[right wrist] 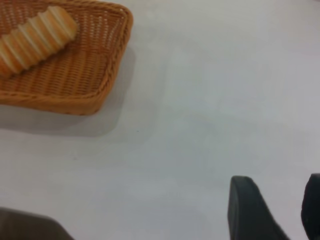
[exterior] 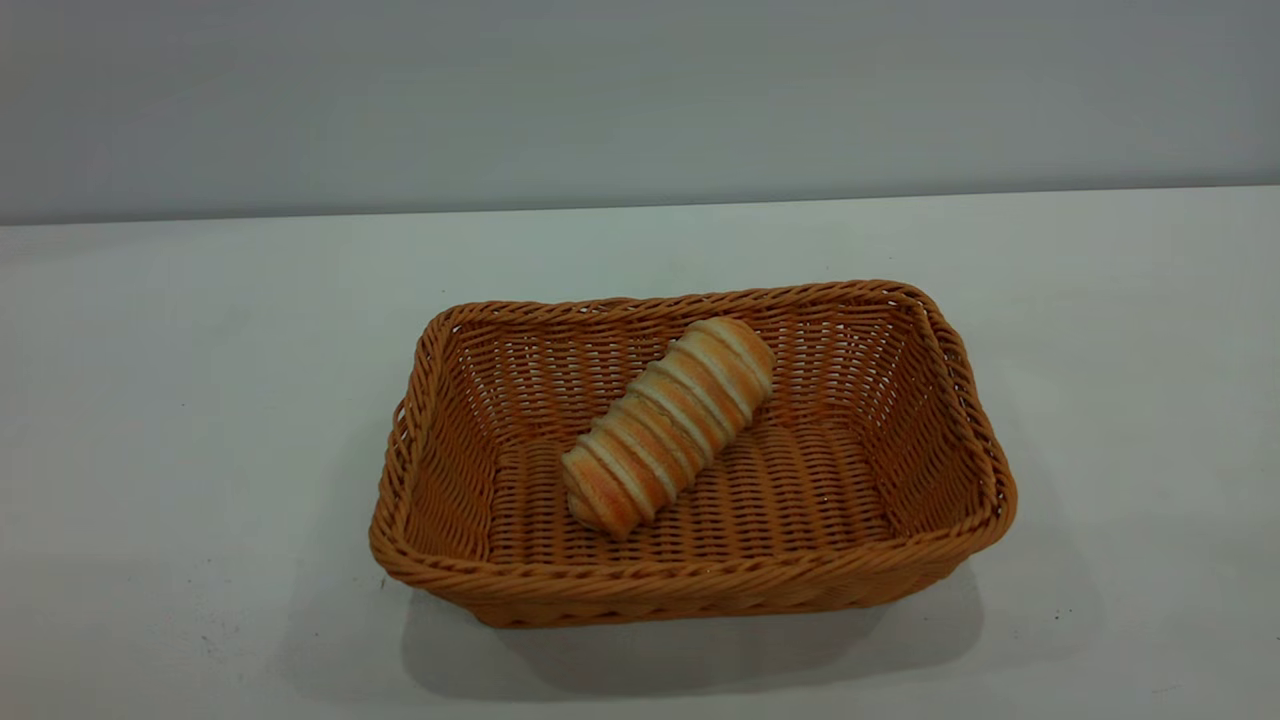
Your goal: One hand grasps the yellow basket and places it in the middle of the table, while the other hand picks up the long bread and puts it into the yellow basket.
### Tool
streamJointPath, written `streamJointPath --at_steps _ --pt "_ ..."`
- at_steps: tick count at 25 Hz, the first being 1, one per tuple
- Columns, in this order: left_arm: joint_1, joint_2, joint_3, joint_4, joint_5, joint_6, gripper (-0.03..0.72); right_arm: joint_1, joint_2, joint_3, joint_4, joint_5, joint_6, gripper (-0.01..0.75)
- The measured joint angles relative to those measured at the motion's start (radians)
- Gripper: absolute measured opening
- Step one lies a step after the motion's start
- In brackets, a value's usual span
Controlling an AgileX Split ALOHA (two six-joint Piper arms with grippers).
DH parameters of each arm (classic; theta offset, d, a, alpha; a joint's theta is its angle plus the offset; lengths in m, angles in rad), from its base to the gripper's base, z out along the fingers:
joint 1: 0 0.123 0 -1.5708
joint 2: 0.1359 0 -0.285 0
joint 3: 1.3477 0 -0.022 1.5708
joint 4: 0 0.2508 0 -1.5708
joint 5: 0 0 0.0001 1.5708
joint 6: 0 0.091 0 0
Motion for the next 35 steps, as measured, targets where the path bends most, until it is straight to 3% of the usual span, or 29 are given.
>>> streamJointPath --at_steps 35 --pt "0.0 0.0 0.0 0.0 -0.001 0.0 0.559 -0.018 -0.001 0.0 0.0 0.0 0.0 0.305"
